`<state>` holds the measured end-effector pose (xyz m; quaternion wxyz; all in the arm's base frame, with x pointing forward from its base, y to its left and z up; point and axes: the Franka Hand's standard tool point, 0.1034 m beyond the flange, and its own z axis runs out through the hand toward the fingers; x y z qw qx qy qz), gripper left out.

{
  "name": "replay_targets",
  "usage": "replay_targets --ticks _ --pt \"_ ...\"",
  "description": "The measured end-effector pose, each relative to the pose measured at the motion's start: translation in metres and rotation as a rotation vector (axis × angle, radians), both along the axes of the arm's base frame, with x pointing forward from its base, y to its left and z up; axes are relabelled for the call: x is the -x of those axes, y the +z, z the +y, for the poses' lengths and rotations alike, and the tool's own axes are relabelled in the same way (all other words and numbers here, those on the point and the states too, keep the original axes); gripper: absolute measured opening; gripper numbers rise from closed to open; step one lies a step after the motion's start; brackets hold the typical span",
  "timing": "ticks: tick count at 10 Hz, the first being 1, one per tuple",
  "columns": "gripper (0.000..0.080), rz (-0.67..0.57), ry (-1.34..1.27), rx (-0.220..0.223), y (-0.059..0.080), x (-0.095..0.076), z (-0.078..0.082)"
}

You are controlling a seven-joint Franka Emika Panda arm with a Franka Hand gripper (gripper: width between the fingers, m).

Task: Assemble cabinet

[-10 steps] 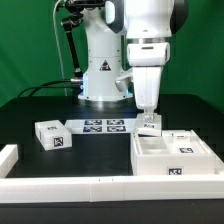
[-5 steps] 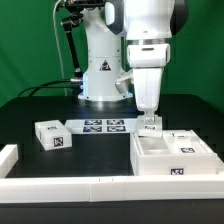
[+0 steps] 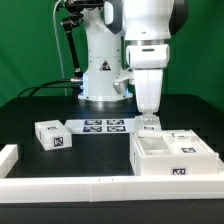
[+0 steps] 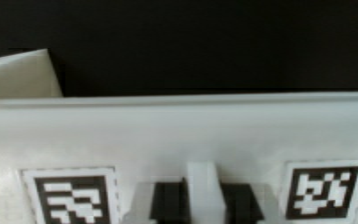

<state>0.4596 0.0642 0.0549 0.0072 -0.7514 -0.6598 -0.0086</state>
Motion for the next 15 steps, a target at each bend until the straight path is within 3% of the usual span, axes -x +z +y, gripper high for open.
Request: replay_targets --ticks 8,15 --pt "0.0070 -0.002 0.061 -0.001 -0.001 -0.013 -0.004" --pt "0.0070 -0.040 0.045 -0.016 0.001 -0.076 -0.003"
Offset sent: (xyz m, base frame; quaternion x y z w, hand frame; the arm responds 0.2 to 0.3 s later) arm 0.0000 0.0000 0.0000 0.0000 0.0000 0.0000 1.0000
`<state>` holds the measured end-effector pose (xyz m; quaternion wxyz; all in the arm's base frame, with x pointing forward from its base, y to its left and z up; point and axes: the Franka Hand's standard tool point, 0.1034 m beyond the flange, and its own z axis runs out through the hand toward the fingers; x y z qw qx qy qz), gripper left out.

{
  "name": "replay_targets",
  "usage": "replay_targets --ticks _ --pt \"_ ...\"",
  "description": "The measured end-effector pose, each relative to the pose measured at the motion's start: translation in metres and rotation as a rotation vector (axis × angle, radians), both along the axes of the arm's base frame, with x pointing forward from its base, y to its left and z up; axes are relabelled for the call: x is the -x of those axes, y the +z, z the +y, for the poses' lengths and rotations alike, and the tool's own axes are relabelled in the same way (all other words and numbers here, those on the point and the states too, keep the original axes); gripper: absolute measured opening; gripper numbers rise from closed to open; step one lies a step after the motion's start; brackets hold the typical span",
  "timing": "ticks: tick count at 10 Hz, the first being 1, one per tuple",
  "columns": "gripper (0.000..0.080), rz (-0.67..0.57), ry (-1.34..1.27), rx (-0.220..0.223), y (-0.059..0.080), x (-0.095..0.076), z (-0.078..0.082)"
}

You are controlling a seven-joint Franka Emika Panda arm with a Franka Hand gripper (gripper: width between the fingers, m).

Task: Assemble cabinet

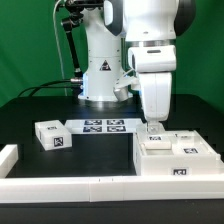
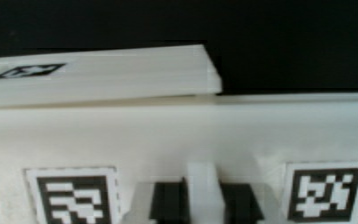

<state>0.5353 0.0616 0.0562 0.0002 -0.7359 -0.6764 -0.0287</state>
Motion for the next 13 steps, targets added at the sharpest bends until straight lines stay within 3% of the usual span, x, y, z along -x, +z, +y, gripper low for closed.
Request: replay_targets --ticks 6,11,13 --pt "0.0072 -0.028 0.032 -0.009 0.001 -0.040 -0.002" --pt "0.0074 -0.027 0.032 -0.009 0.001 -0.042 -0.001" --pt "0.0385 -0.029 0.032 -0.008 0.002 -0.043 -0.002"
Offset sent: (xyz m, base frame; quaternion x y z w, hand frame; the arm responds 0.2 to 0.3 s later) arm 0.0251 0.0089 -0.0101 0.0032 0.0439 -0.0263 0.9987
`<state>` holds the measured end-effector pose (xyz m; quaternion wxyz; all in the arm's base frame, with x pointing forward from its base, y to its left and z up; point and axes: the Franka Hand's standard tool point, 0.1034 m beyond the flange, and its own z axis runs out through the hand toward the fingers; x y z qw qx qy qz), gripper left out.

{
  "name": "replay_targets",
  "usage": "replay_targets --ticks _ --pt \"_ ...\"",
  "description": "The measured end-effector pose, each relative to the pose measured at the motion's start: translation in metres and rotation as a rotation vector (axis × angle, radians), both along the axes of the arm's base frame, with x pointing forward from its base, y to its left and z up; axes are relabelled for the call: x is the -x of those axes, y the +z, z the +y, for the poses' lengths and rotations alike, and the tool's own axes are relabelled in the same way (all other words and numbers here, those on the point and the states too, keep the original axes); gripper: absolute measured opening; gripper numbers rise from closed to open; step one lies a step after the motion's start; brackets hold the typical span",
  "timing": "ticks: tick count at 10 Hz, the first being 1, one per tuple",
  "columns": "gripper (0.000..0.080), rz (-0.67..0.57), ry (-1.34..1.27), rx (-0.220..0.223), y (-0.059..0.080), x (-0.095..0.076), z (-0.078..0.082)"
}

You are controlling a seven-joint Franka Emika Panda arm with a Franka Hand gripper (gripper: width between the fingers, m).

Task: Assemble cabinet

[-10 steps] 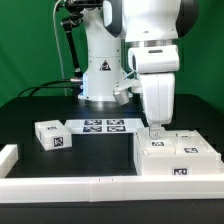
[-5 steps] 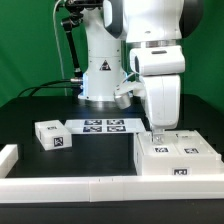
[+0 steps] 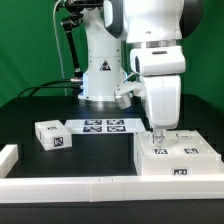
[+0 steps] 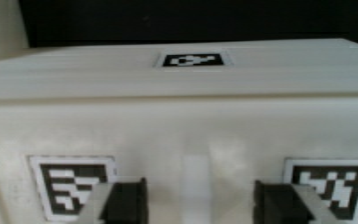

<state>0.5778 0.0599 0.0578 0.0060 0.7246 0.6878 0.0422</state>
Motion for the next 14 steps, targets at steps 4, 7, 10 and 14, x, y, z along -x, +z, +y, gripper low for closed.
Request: replay_targets --ticks 4,7,10,14 --pt "0.0703 -0.047 -0.037 0.000 0.015 0.014 -0.003" --pt "0.0793 -0.116 -0.159 -0.015 0.035 0.046 -0.009" --pt "0.0796 -0.133 -0.311 -0.053 0.031 0.071 -0.004" --pt "0.0796 -0.142 -0.405 -0.095 0.021 0.088 0.013"
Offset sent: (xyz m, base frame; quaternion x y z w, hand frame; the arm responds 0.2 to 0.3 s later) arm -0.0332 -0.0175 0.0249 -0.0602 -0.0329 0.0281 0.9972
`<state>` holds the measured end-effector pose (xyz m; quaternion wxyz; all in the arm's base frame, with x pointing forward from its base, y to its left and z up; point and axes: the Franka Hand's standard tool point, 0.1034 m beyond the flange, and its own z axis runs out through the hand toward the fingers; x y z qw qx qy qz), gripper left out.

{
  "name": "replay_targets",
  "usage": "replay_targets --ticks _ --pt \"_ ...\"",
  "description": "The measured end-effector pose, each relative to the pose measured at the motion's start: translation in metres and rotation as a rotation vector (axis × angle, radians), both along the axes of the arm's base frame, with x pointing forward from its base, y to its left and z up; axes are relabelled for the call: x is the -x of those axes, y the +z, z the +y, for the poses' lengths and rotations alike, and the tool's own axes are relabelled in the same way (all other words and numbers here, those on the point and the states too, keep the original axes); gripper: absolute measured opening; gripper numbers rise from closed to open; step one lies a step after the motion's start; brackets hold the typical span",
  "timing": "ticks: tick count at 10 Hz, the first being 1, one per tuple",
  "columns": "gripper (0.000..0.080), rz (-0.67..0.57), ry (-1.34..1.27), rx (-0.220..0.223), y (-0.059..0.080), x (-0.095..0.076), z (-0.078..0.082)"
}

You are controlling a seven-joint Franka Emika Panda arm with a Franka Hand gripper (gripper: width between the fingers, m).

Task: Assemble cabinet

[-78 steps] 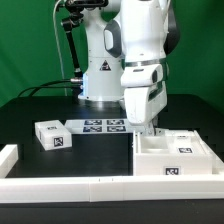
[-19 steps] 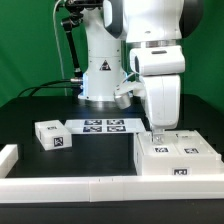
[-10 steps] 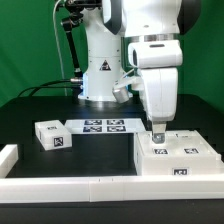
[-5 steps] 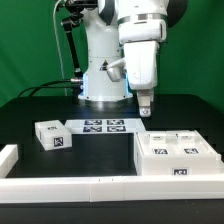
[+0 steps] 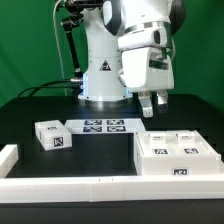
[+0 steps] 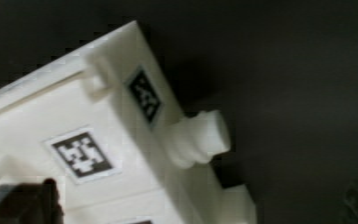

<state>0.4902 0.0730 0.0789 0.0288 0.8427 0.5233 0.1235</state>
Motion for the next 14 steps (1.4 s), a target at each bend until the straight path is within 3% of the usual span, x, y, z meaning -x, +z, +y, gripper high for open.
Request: replay_targets --ticks 4,5,7,10,14 --pt "0.0796 0.022 -0.240 -0.064 -0.001 0.000 0.000" --pt "0.0796 0.022 -0.420 -0.118 -0.002 0.004 0.000" --pt "0.0796 0.054 -0.668 -0.186 -0.006 0.013 0.011" --pt "0.0796 0.068 -0.815 -0.227 -0.010 0.014 0.011" --pt "0.0796 0.085 -0.873 -0.235 -0.017 0.016 0.014"
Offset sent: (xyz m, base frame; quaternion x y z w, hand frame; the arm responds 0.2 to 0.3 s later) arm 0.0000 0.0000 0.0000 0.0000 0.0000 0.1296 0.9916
